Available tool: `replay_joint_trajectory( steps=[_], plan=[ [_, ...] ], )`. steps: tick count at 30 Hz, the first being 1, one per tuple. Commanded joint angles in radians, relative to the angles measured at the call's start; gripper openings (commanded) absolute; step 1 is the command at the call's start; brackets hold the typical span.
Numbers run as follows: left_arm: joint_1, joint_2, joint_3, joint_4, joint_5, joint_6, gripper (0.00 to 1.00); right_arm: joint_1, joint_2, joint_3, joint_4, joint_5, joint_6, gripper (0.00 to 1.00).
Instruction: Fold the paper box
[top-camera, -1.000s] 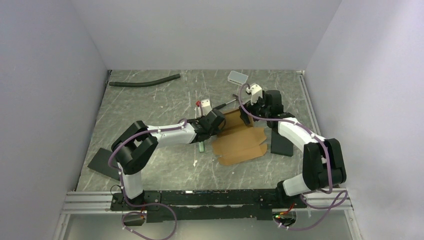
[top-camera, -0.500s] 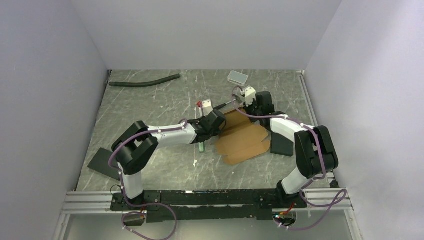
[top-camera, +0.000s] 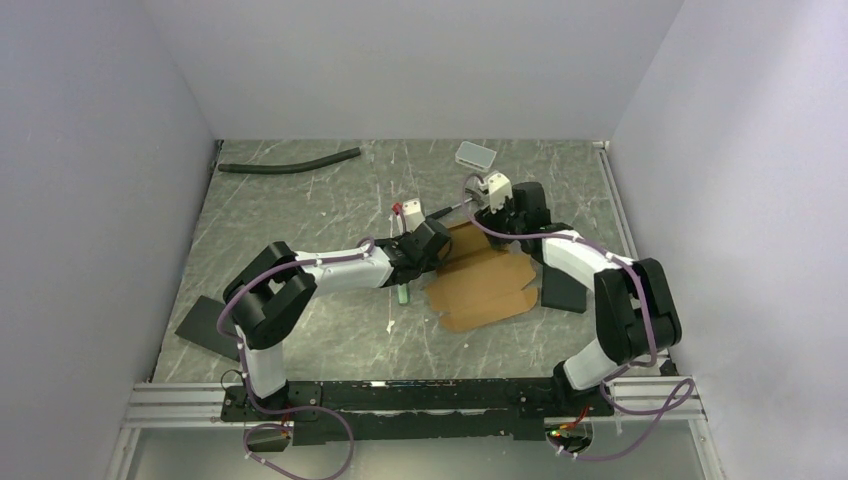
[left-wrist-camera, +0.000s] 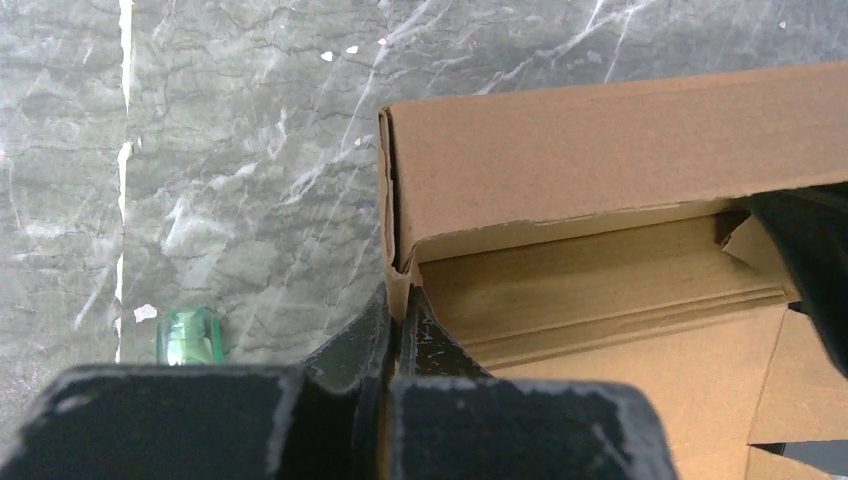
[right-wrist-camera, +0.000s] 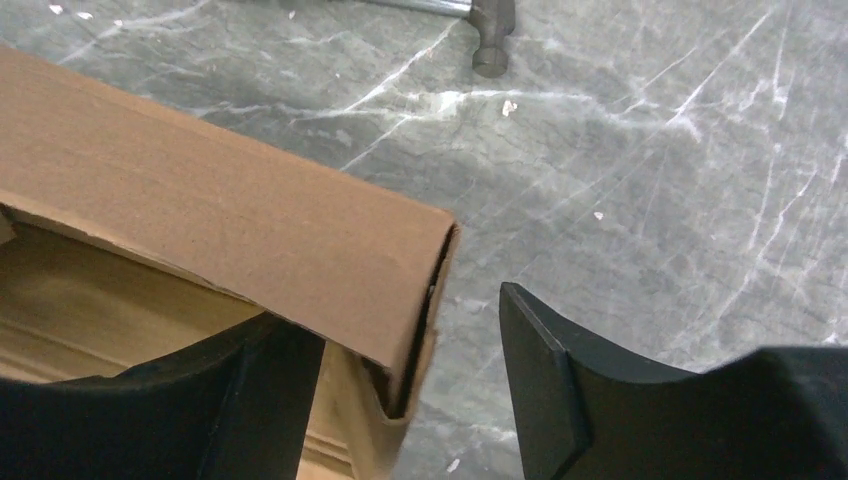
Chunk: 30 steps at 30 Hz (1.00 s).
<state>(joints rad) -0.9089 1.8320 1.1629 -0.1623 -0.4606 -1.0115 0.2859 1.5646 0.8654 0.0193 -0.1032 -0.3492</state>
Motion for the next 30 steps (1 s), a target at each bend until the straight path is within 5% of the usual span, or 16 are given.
replay_joint_trajectory(
  steps=[1,6,17,21,24,30],
  plan=[
    [-0.002,-0.007,0.018,-0.002,-0.015,-0.013,0.00,-0.042,-0.086,0.023,-0.008,-0.116,0.002,0.68],
    [-0.004,-0.005,0.020,-0.003,-0.014,-0.016,0.00,-0.065,-0.123,0.023,-0.015,-0.179,0.027,0.68],
    [-0.003,-0.007,0.038,-0.013,0.014,-0.031,0.00,-0.042,-0.030,0.049,-0.045,-0.060,0.032,0.33],
    [-0.004,-0.011,0.039,-0.005,0.043,-0.036,0.00,-0.030,0.020,0.072,-0.060,-0.015,0.027,0.00],
    [-0.004,-0.017,0.044,-0.019,0.071,-0.035,0.01,-0.030,0.032,0.090,-0.080,-0.013,0.011,0.00],
    [-0.004,-0.068,0.019,-0.068,0.096,-0.022,0.36,-0.030,0.030,0.125,-0.139,-0.037,-0.029,0.00]
  ],
)
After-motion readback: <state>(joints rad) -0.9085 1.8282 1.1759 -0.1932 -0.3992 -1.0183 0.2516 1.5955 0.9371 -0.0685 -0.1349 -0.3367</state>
